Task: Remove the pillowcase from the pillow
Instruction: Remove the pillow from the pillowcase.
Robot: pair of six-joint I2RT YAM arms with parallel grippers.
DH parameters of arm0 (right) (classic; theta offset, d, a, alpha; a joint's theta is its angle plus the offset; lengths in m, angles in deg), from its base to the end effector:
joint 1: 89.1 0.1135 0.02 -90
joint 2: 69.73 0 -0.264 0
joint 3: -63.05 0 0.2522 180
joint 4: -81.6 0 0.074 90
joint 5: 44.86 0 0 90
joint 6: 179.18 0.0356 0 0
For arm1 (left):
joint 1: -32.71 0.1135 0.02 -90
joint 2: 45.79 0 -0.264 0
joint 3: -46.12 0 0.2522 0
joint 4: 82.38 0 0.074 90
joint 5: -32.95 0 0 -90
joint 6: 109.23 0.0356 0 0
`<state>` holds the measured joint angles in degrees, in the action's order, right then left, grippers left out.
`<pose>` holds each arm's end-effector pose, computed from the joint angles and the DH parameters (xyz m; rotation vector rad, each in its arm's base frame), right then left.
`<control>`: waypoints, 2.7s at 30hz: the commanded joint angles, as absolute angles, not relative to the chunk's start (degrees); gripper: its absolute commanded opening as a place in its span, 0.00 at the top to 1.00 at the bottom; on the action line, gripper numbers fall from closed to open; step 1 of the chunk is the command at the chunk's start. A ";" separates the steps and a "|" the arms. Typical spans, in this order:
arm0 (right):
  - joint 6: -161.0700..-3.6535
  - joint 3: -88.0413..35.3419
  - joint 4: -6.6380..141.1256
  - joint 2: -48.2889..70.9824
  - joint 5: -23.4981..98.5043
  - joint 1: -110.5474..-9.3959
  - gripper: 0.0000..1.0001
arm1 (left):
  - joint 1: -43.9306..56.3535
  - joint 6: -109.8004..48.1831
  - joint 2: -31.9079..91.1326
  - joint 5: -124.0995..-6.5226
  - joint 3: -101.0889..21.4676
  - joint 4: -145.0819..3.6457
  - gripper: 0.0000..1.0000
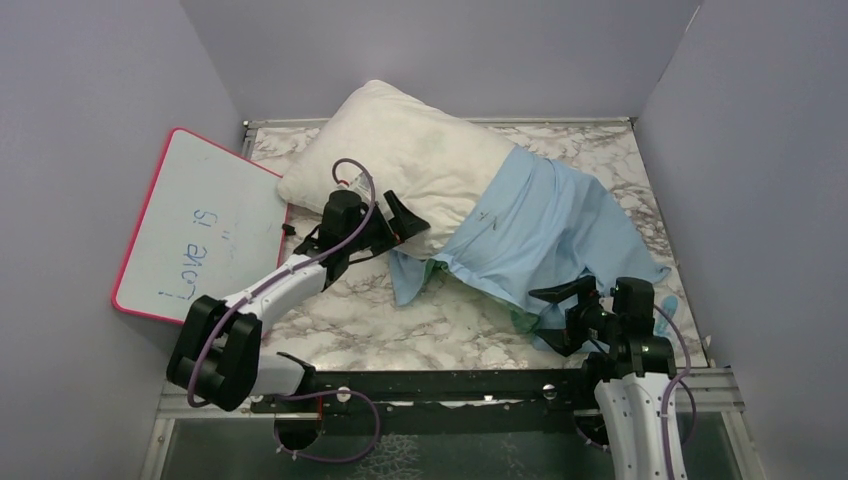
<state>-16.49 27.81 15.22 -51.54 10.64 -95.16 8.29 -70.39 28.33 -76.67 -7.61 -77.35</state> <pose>0.0793 0.0119 0.1915 1.4235 2.2080 1.2085 0.2512 -0.1272 0.2334 -0.2725 2.1771 -1.1426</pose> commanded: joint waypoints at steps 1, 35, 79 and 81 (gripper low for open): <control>-13.02 29.97 18.82 -50.68 7.10 -95.34 0.04 | 6.70 -71.04 32.90 -79.48 -8.07 -83.89 0.01; -36.79 -5.52 7.39 -32.65 71.49 -95.34 0.99 | 12.68 -50.78 36.23 -64.81 -24.17 -62.18 1.00; -36.41 18.40 30.89 -31.13 9.22 -90.35 0.19 | 12.85 -53.68 36.50 -78.17 -23.66 -64.42 1.00; -35.65 17.19 34.09 -26.39 13.18 -82.78 0.19 | 12.76 -53.63 36.75 -78.21 -23.69 -64.40 1.00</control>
